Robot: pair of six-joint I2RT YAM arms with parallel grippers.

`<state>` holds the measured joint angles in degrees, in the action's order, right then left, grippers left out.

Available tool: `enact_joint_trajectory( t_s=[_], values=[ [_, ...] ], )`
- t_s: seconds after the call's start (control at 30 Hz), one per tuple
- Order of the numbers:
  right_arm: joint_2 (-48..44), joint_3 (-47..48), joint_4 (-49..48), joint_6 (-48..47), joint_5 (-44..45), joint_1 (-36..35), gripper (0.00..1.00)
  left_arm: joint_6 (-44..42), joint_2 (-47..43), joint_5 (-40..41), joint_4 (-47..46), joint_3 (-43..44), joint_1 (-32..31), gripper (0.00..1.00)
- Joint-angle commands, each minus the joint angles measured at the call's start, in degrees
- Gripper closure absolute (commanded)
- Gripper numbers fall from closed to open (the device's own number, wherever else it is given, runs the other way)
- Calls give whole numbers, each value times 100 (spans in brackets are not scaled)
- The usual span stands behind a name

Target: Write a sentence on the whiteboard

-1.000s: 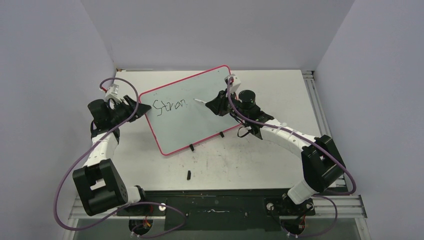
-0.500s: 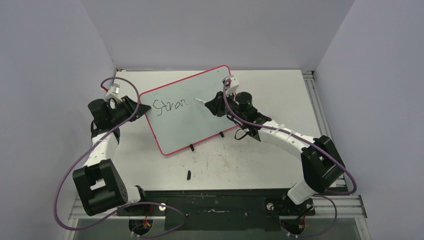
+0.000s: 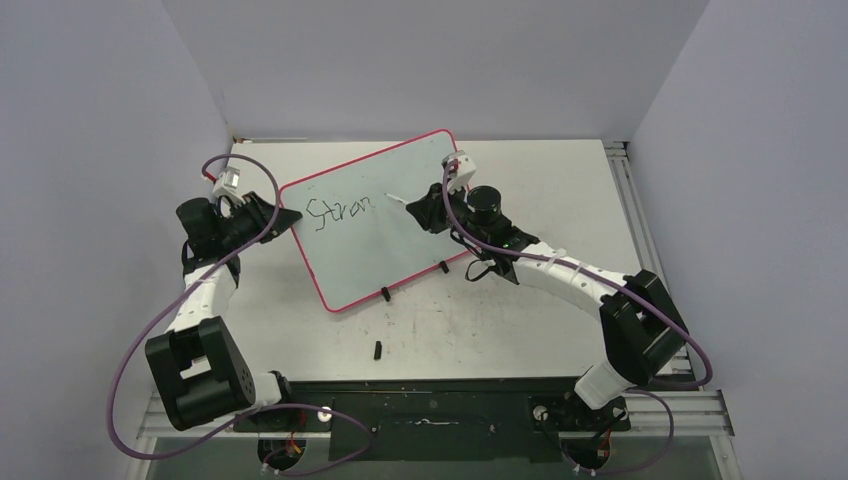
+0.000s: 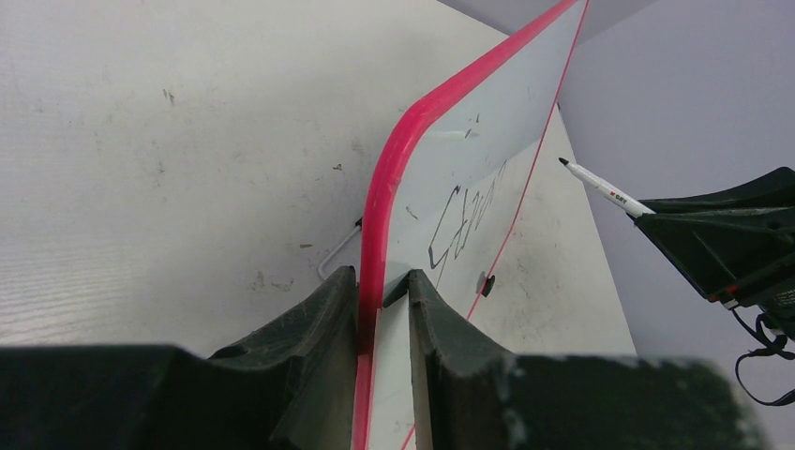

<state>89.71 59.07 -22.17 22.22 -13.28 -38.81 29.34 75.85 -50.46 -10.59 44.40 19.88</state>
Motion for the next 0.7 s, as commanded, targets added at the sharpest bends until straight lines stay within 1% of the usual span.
enact_joint_trajectory(
  t_s=[0.0,0.67],
  values=[
    [115,124,-609,-54,18,-75,95,-153,30,2,-51,191,-28,78],
    [489,357,-832,-42,-92,-120,95,-232,26,-157,-119,165,-26,82]
  ],
)
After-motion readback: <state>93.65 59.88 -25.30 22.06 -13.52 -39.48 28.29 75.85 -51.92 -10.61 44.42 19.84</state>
